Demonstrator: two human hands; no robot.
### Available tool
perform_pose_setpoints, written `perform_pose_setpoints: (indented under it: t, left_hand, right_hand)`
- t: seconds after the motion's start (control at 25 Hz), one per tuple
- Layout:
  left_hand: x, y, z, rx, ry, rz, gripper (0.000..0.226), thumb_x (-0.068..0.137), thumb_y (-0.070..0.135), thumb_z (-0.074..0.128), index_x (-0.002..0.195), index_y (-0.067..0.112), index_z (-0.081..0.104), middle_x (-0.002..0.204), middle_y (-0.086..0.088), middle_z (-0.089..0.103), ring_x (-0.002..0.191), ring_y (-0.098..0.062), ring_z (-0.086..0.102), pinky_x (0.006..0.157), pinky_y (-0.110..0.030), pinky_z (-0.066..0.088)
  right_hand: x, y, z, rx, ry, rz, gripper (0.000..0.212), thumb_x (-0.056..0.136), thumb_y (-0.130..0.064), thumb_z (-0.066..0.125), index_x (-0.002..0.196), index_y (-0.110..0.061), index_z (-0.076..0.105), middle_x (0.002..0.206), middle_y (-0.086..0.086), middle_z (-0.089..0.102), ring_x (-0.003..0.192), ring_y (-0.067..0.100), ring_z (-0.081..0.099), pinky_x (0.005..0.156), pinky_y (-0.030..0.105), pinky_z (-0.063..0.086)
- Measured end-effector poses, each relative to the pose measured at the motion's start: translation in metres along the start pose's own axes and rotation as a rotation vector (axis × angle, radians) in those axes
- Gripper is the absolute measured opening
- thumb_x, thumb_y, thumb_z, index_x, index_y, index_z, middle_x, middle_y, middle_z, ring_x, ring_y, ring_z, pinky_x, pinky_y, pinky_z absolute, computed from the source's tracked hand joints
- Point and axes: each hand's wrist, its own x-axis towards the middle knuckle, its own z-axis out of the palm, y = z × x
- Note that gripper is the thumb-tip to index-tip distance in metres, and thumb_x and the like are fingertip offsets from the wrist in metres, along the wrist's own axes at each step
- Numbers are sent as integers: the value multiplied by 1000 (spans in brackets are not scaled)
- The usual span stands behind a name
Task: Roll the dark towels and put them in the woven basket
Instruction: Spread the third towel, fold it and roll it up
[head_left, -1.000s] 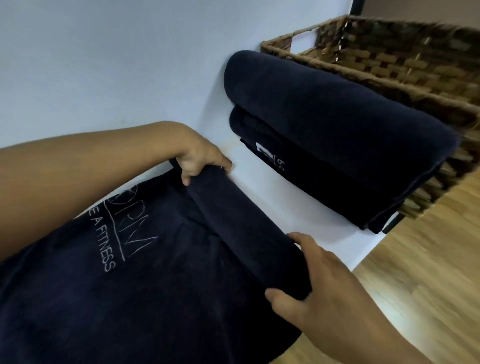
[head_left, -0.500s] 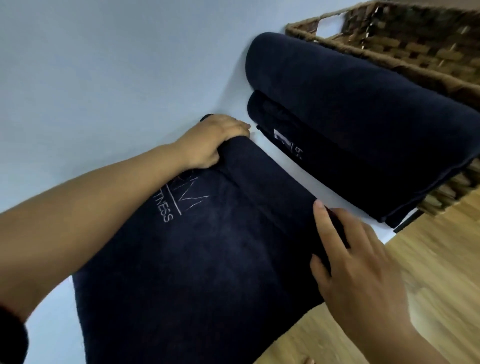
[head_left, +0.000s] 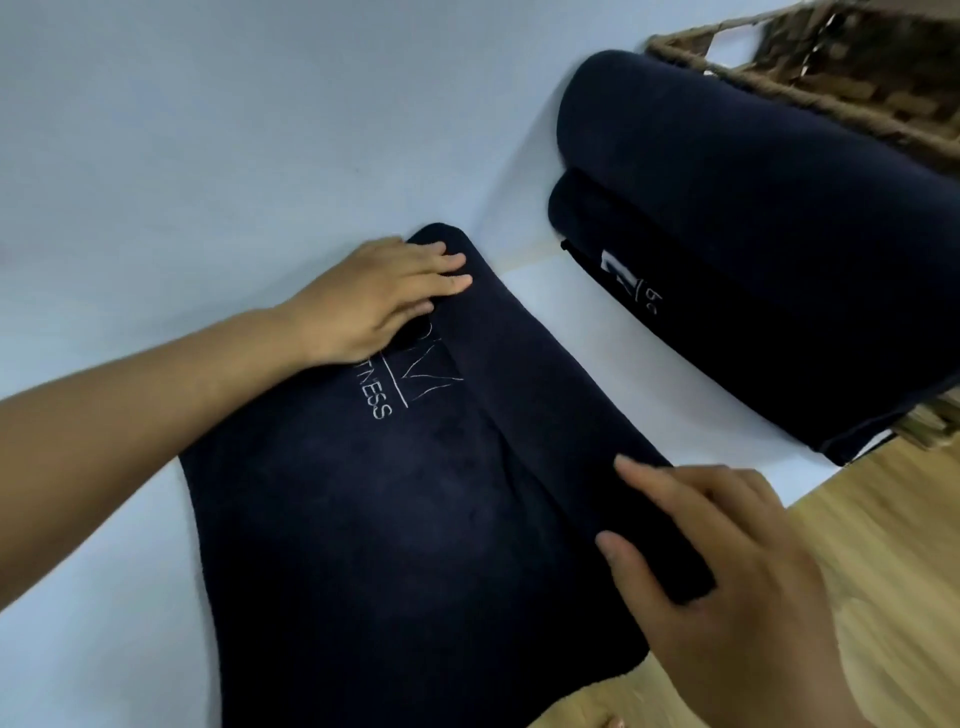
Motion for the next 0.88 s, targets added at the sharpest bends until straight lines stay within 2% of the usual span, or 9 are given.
perform_pose_setpoints:
  t: [0.08,0.16,0.24,0.32,0.44,0.52,0.64,0.8,0.88]
  left_hand:
    - [33,1,-23,65,-74,65,36,90,31,51,120,17,66,122,-3,67,110,-30,61,96,-49,42]
    - [69,5,-42,73,-310,22,38,84,27,67,122,28,59,111,8,63,102,-23,54,91,-42,41]
    - [98,14,-47,159,-590,-14,69,81,17,73,136,42,40,122,13,49,115,-16,41,98,-38,36]
    - [115,26,-38,190,-828,-9,88,80,3,66,141,54,29,145,14,35,136,-18,28,113,-43,27]
    - [129,30,-24,179,-1003,-22,82,77,1,58,122,66,38,137,17,47,132,-18,38,118,-54,15]
    - [132,24,-23,189,-984,-10,76,74,6,64,112,67,39,125,19,53,125,-18,42,116,-55,20]
    - [137,23,-19,143,-841,33,76,71,5,62,115,64,41,120,20,56,119,-18,47,113,-49,27]
    - [129,31,-11,139,-467,141,80,67,-5,57,135,35,47,129,7,56,120,-22,49,106,-40,36]
    - [107,29,-4,157,-269,182,81,59,-7,59,133,25,48,126,0,55,118,-25,49,106,-39,34]
  right_hand:
    - [14,1,-11,86,-148,241,69,73,-52,70,137,-40,47,104,-27,43,96,-4,49,72,9,41]
    - [17,6,-14,66,-298,370,91,67,-63,61,148,-45,24,111,-31,35,95,-5,49,70,10,41]
    - [18,5,-13,-68,-403,326,95,71,-67,52,152,-45,6,116,-30,33,103,-6,41,81,14,39]
    - [19,-2,-12,-110,-407,275,94,77,-64,51,152,-43,-2,120,-27,39,110,-4,39,89,16,39]
    - [20,0,-13,-114,-400,262,88,84,-61,50,151,-43,-3,126,-25,38,112,-2,41,92,19,43]
    - [23,9,-15,-119,-373,280,84,87,-58,50,152,-42,-1,128,-22,36,107,2,46,90,20,46]
    - [28,25,-15,-296,-227,168,78,83,-51,55,150,-33,21,127,-6,51,107,18,53,83,33,54]
    - [20,36,-3,-552,-49,61,77,71,-28,79,140,-17,48,118,16,58,94,35,55,72,47,51]
    - [10,29,4,-631,34,-18,72,71,-10,77,138,-18,54,122,20,57,95,39,53,73,51,45]
